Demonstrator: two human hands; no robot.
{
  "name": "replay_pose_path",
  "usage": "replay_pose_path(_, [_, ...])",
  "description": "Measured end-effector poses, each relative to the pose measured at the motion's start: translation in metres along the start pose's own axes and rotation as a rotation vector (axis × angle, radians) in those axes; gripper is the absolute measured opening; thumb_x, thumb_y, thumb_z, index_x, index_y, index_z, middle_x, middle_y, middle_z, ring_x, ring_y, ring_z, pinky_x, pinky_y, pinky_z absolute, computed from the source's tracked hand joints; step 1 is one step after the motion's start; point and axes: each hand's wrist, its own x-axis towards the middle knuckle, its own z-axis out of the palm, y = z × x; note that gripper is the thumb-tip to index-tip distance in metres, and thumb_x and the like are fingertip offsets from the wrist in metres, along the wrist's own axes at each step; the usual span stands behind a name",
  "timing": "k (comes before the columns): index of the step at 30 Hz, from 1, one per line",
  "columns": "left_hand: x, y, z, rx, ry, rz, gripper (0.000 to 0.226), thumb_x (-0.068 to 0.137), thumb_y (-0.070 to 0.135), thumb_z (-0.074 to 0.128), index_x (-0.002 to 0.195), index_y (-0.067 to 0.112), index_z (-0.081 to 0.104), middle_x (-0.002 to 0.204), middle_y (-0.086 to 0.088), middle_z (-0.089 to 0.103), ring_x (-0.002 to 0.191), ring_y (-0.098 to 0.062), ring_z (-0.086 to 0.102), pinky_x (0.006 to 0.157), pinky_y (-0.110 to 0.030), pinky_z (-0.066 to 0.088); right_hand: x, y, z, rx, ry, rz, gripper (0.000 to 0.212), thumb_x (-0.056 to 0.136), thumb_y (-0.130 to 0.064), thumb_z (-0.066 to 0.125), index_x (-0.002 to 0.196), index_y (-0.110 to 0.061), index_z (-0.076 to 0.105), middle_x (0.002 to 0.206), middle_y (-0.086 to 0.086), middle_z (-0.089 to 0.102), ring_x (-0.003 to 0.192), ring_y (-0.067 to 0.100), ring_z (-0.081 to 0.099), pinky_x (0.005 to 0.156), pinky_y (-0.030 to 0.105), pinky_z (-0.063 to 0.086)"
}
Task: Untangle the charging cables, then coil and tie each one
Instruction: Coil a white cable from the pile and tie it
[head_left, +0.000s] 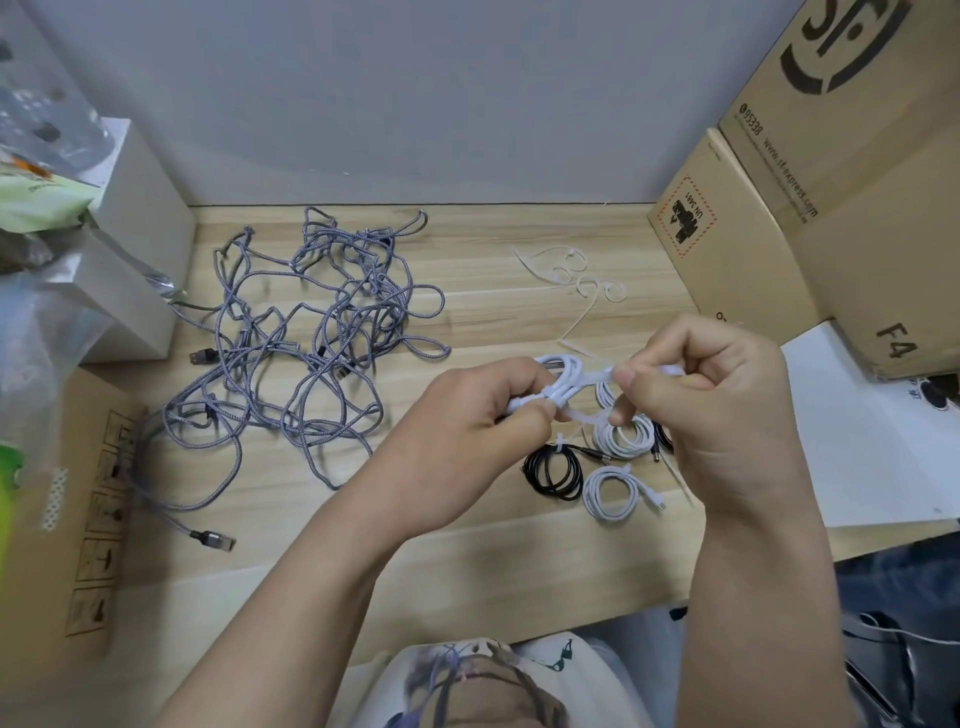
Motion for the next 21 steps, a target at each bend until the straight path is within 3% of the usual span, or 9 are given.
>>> replay_pose_path(6, [-0.0001,-0.0036,-0.002,0.154,-0.012,0.078,0.034,0.076,0.046,0.041,0.084,0.019,0.059,0.064,-0.001,0.042,0.056,-0.008,0.032,0.052,-0.021,0.025,-0.0006,-0.0033,-0.0004,-0.074,-0.03,0.028,0.024,0.063,-0.003,0.061,0.047,-0.022,0.059,0.034,-0.008,0.047,0.046,0.024,0.049,0.048,0.017,0.037])
replay_pose_path(13, [0.0001,-0.0051,-0.0052,0.254,0.013,0.105,0.031,0.078,0.046,0.042,0.082,0.023,0.061,0.056,0.01,0.04,0.053,-0.008,0.034,0.049,-0.019,0.024,-0.0007,-0.0012,0.0007,-0.105,-0.023,0.088,0.017,0.062,-0.009,0.064,0.05,-0.02,0.06,0.034,-0.006,0.048,0.055,0.03,0.046,0.053,0.025,0.029])
replay_pose_path(18, [-0.0006,-0.0024,-0.0062,0.122,-0.037,0.067,0.028,0.083,0.029,0.047,0.091,0.011,0.066,0.056,0.013,0.041,0.051,-0.005,0.033,0.049,-0.014,0.025,-0.0006,-0.001,0.0035,-0.057,-0.025,0.102,0.017,0.06,-0.009,0.07,0.049,-0.018,0.062,0.042,-0.002,0.057,0.04,0.016,0.052,0.045,0.013,0.037])
replay_pose_path(21, [-0.0015,-0.0029,-0.0069,0.013,-0.062,0.039,0.021,0.08,0.034,0.05,0.09,0.021,0.062,0.062,0.008,0.045,0.058,-0.012,0.037,0.057,-0.02,0.031,0.0009,-0.0015,0.0039,-0.032,-0.073,0.113,0.018,0.06,-0.008,0.07,0.048,-0.019,0.063,0.045,-0.004,0.058,0.04,0.008,0.055,0.045,0.012,0.04])
